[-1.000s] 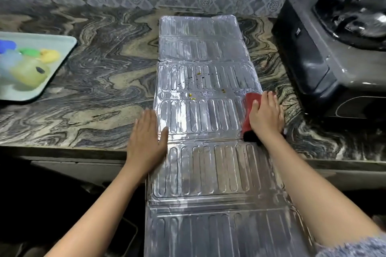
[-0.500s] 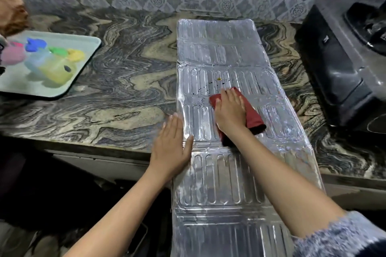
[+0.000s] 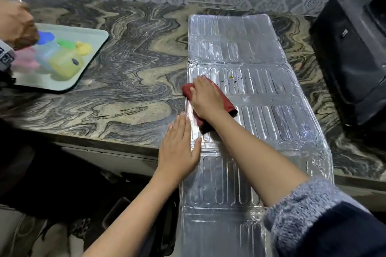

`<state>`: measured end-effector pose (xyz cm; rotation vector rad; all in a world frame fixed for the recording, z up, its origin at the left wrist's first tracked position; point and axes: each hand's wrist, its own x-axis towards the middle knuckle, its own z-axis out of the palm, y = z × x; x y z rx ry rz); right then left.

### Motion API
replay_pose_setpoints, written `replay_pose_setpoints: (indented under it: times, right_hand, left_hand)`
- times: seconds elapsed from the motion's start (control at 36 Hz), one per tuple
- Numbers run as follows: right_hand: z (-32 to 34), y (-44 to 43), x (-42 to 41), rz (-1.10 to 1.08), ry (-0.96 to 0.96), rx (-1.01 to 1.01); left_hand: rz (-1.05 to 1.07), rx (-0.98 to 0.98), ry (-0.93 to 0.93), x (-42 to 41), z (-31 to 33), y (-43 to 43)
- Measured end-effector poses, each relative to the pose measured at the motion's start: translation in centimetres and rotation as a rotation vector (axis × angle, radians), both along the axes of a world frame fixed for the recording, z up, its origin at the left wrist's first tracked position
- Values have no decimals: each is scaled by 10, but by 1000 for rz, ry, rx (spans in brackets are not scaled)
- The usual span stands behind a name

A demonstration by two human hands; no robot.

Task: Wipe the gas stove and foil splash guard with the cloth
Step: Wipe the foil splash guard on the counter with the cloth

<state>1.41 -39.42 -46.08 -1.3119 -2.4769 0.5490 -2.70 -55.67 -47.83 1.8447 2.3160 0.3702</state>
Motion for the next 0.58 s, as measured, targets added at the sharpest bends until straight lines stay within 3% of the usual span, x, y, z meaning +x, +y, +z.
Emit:
replay_pose_setpoints:
  times: [0.58]
  right_hand:
    - [0,33,167,-591,-27,-20]
  left_hand:
    - [-76,-45,71,-6,2,-20]
